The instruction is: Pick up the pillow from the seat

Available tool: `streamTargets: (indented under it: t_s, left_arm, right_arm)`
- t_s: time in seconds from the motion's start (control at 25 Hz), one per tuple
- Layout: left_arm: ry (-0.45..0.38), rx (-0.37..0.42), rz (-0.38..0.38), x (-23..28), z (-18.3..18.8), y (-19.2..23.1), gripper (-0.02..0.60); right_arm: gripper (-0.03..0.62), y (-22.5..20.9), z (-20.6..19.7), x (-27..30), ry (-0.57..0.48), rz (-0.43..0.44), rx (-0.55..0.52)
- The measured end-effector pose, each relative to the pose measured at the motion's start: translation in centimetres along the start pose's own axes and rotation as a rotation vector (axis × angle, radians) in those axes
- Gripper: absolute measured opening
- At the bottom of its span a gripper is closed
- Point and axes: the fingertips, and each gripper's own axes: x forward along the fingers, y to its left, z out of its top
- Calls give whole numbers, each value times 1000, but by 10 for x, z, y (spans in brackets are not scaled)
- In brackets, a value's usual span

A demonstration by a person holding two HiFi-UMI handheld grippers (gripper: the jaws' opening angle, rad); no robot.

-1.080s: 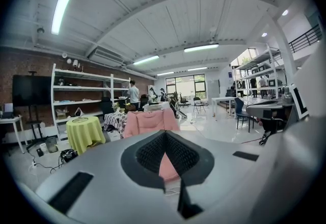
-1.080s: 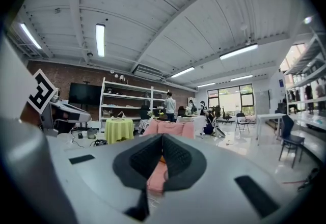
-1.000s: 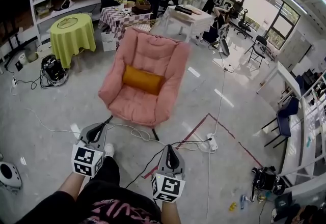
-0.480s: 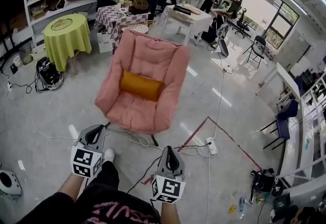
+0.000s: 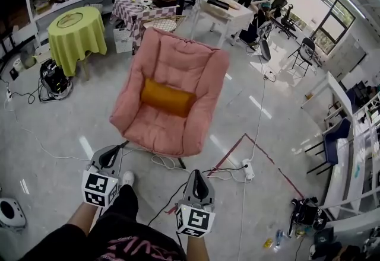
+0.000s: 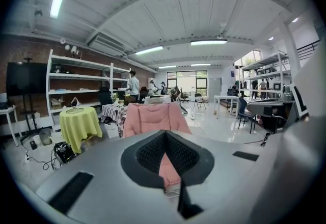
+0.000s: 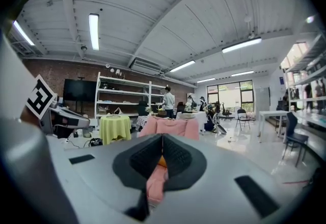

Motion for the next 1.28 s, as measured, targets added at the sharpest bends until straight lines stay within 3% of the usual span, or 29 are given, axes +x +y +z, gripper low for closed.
streamTargets:
  t_s: [0.52, 1.28]
  left_arm:
    - [59, -26, -29, 72, -6, 46, 8]
    - [105, -47, -106, 186, 28, 148, 8]
  right_arm:
    - [20, 11, -8, 83, 62, -16, -5]
    - [20, 46, 34, 222, 74, -108, -18]
